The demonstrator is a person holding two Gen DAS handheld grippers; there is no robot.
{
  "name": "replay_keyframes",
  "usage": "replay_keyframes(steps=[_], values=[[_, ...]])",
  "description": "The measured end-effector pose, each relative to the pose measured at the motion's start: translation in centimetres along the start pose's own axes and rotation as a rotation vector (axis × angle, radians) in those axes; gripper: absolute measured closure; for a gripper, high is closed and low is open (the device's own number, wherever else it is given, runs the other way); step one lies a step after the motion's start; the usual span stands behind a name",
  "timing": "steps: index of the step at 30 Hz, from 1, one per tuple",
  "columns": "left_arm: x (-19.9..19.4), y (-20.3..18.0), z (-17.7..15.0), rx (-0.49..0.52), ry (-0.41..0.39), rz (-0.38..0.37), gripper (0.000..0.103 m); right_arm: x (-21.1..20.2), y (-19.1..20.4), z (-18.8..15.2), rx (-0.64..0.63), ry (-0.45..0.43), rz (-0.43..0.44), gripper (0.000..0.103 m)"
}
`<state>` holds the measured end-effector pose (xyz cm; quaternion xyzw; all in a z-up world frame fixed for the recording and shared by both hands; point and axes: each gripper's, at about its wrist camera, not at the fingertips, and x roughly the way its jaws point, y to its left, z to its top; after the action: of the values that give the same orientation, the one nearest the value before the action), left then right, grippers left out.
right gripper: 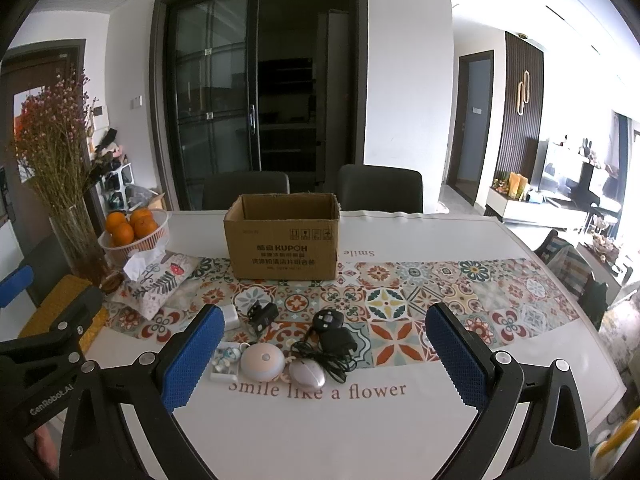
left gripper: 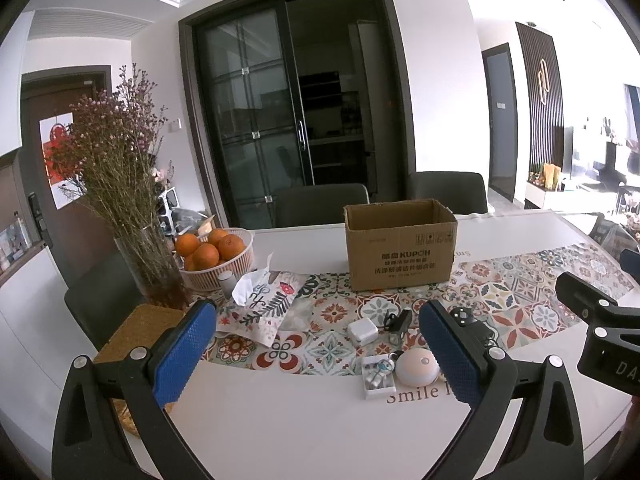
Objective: Organize rigid objects
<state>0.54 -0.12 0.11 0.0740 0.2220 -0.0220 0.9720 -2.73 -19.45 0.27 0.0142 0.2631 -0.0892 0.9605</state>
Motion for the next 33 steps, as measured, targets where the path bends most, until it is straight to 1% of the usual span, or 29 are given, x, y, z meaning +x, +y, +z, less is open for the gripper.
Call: replay_keyframes(steps=[10,33], values=[[0.57,-0.15,0.27,0.001,-0.001,-0.003,0.000,0.21,0.06,0.03,-0.001,0.003,0.000,0.001],[0.37,-0.17,0.19,-0.001,-0.008,-0.001,0.000,0.30,0.15,0.02,-0.002,0.007,-0.001,0.001]])
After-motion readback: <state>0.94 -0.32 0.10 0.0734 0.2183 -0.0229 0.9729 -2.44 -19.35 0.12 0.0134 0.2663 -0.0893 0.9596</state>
